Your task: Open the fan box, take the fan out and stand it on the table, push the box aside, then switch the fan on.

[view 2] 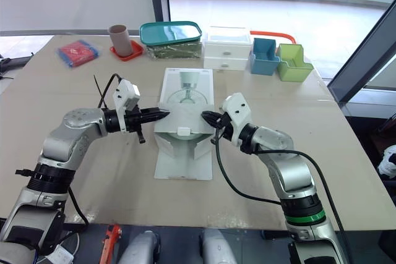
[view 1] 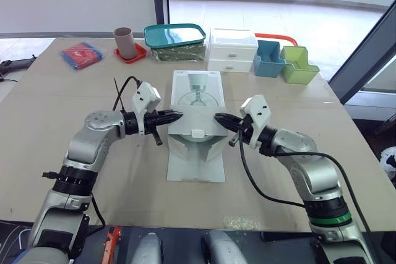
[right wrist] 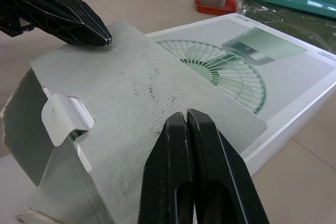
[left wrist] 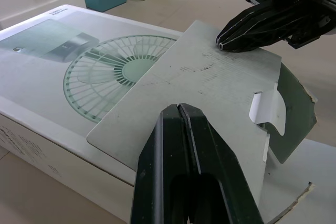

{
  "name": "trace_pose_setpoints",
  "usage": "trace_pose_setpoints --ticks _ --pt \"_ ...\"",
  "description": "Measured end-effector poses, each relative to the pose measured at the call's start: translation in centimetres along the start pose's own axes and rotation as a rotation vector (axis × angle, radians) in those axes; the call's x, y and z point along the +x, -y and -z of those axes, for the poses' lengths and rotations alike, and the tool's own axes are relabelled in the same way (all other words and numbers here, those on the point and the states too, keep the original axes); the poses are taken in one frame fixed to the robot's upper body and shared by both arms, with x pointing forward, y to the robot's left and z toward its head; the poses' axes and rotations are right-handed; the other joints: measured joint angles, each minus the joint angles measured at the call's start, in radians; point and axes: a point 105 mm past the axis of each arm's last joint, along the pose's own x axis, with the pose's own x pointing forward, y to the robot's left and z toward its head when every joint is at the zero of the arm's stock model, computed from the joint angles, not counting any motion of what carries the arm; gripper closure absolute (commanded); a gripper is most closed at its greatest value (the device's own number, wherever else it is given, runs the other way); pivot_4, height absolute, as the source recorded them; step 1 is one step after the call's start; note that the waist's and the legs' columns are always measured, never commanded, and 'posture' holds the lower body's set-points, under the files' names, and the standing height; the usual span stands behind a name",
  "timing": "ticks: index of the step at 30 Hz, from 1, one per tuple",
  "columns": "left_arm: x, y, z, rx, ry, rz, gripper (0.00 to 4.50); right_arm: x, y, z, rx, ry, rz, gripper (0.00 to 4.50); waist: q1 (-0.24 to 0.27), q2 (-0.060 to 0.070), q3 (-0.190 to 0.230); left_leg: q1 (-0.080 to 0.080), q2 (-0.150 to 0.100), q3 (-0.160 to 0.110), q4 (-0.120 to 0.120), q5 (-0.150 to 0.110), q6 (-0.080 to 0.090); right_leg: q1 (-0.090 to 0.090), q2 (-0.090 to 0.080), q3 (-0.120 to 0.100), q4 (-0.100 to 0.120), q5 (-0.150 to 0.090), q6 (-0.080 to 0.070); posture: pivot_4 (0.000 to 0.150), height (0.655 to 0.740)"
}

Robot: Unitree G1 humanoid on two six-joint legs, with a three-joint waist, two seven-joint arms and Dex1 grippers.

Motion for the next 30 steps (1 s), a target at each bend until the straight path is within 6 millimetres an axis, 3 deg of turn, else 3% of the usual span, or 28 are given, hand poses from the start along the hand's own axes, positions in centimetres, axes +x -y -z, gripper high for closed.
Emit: trace_pose_setpoints --ticks 18,24,30 --pt "0.4 0.1 0.8 -0.001 -0.048 -0.010 4.50 -0.3 -0.5 0.3 0.024 -0.023 -0.010 4.44 0.000 0.000 0.000 0.001 0.000 0.000 0.000 0.000 0.000 0.001 0.000 0.000 0.000 0.000 0.000 0.150 0.7400" --pt "0.6 -0.2 0.8 -0.010 -0.046 -0.013 4.50 -0.9 -2.2 -2.0 -0.013 0.019 -0.104 4.44 0.000 0.000 0.000 0.001 0.000 0.000 0.000 0.000 0.000 0.001 0.000 0.000 0.000 0.000 0.000 0.150 0.7400" --pt "0.6 -0.2 0.8 -0.012 -0.047 -0.013 4.50 -0.8 -3.9 -2.2 0.002 -0.011 -0.159 4.44 0.000 0.000 0.000 0.001 0.000 0.000 0.000 0.000 0.000 0.001 0.000 0.000 0.000 0.000 0.000 0.150 0.7400"
